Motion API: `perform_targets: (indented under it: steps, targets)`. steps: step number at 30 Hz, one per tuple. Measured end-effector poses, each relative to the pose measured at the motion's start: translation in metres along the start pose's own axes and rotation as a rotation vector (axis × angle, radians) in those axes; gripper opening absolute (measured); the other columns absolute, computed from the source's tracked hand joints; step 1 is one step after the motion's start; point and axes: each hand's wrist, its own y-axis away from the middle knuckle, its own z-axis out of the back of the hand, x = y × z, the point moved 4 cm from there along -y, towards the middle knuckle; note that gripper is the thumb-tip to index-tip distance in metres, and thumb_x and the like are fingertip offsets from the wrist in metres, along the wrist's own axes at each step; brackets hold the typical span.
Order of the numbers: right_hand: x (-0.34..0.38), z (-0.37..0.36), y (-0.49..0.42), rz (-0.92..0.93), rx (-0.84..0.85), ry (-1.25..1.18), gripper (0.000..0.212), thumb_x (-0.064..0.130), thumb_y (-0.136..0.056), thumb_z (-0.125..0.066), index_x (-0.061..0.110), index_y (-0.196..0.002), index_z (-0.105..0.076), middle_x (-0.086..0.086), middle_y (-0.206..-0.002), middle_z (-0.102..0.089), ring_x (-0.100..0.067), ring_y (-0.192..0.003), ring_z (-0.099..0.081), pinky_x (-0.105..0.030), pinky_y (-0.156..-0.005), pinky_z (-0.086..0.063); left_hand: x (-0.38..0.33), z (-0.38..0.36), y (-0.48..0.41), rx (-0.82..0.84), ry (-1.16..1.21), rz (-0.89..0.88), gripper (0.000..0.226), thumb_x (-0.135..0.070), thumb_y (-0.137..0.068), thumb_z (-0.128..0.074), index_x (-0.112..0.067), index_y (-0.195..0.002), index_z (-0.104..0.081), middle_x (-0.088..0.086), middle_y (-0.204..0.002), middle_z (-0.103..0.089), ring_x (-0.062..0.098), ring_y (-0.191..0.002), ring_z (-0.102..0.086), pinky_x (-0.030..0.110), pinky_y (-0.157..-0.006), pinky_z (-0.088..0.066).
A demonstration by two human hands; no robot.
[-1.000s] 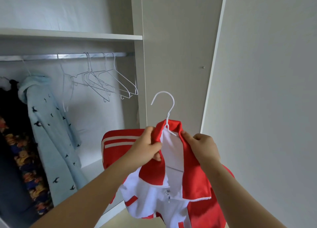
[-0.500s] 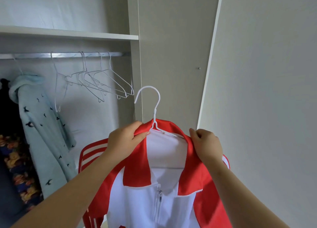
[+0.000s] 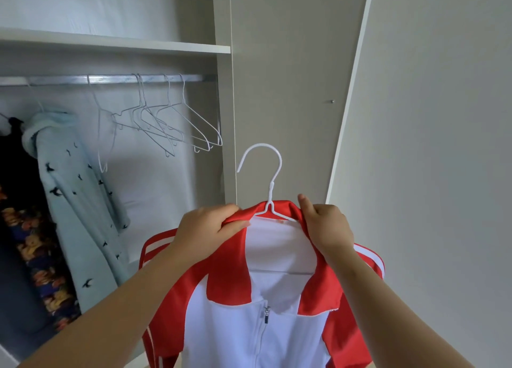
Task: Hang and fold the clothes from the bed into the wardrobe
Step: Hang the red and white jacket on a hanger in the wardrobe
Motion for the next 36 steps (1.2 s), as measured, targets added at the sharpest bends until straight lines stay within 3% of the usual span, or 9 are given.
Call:
perform_targets:
  steps: [4, 9, 12, 16, 19, 23, 27, 32, 36]
  targets:
    - [0.001, -0.007, -0.002, -0.016, 0.033, -0.015, 0.059, 0.051, -0.096, -0.036, 0.01, -0.054, -0.043, -0.003, -0.058, -0.047, -0.018, -0.057, -0.043, -0.029, -0.058, -0.032, 0.009, -0.001, 0.004, 0.022, 0.002, 0.032, 0.046, -0.072, -0.065, -0.02, -0.028, -0.062, -0.034, -0.009, -0.049, -0.037, 0.01, -0.051, -0.038, 0.013, -0.051, -0.025]
    - [0.005, -0.022, -0.013, -0.056, 0.07, -0.099, 0.055, 0.044, -0.095, -0.042, 0.009, -0.053, -0.047, -0.006, -0.059, -0.049, -0.024, -0.063, -0.047, -0.03, -0.066, -0.036, 0.023, 0.003, 0.001, -0.011, 0.061, 0.084, 0.058, -0.062, -0.071, -0.033, -0.019, -0.093, -0.064, -0.007, -0.083, -0.061, 0.014, -0.079, -0.052, 0.026, -0.069, -0.043]
    - [0.007, -0.042, -0.014, -0.089, 0.114, -0.171, 0.047, 0.035, -0.094, -0.047, 0.009, -0.055, -0.042, -0.007, -0.056, -0.045, -0.022, -0.056, -0.041, -0.03, -0.056, -0.033, 0.048, 0.008, 0.011, -0.048, 0.158, 0.185, 0.034, -0.045, -0.078, -0.052, -0.018, -0.094, -0.066, -0.008, -0.091, -0.058, 0.013, -0.087, -0.058, 0.031, -0.08, -0.05]
    - [0.017, -0.077, -0.008, -0.165, 0.256, -0.306, 0.034, 0.028, -0.093, -0.05, 0.003, -0.071, -0.056, -0.016, -0.067, -0.052, -0.023, -0.062, -0.044, -0.028, -0.059, -0.035, 0.074, 0.018, 0.027, -0.08, 0.192, 0.313, 0.005, -0.015, -0.087, -0.062, -0.017, -0.09, -0.065, -0.012, -0.088, -0.056, -0.004, -0.079, -0.056, 0.005, -0.072, -0.041]
    - [0.032, -0.105, -0.001, -0.197, 0.387, -0.419, 0.034, 0.025, -0.094, -0.051, -0.005, -0.083, -0.059, -0.027, -0.076, -0.056, -0.023, -0.068, -0.047, -0.029, -0.065, -0.038, 0.09, 0.029, 0.029, -0.065, 0.171, 0.377, 0.007, -0.016, -0.088, -0.06, -0.019, -0.089, -0.066, -0.02, -0.085, -0.055, 0.0, -0.081, -0.054, 0.005, -0.069, -0.037]
    - [0.067, -0.145, 0.008, -0.167, 0.564, -0.449, 0.027, 0.023, -0.097, -0.047, 0.013, -0.073, -0.056, -0.008, -0.073, -0.058, -0.021, -0.068, -0.054, -0.026, -0.062, -0.045, 0.129, 0.049, 0.029, -0.101, 0.143, 0.506, 0.01, -0.021, -0.09, -0.057, -0.029, -0.085, -0.059, -0.014, -0.088, -0.058, 0.007, -0.083, -0.056, 0.009, -0.07, -0.04]
    - [0.104, -0.184, 0.007, -0.172, 0.679, -0.463, 0.022, 0.027, -0.097, -0.047, 0.012, -0.088, -0.059, -0.014, -0.093, -0.064, -0.028, -0.088, -0.061, -0.039, -0.087, -0.052, 0.172, 0.072, 0.022, -0.167, 0.118, 0.595, 0.01, -0.021, -0.092, -0.054, -0.028, -0.087, -0.059, -0.012, -0.087, -0.059, 0.008, -0.083, -0.056, 0.013, -0.068, -0.04]
    - [0.17, -0.239, -0.006, -0.167, 0.804, -0.475, 0.018, 0.031, -0.1, -0.041, 0.018, -0.096, -0.053, -0.007, -0.097, -0.062, -0.022, -0.087, -0.06, -0.03, -0.068, -0.05, 0.243, 0.108, 0.006, -0.295, 0.105, 0.707, 0.017, -0.017, -0.095, -0.047, -0.016, -0.101, -0.063, -0.002, -0.093, -0.06, 0.014, -0.082, -0.055, 0.025, -0.075, -0.044]
    - [0.226, -0.294, -0.014, -0.217, 0.906, -0.551, 0.017, 0.026, -0.1, -0.041, 0.013, -0.104, -0.051, -0.011, -0.102, -0.062, -0.025, -0.092, -0.062, -0.039, -0.084, -0.054, 0.314, 0.136, -0.006, -0.391, 0.1, 0.796, 0.023, -0.01, -0.095, -0.042, -0.018, -0.101, -0.063, 0.0, -0.103, -0.059, 0.014, -0.087, -0.055, 0.026, -0.073, -0.044]
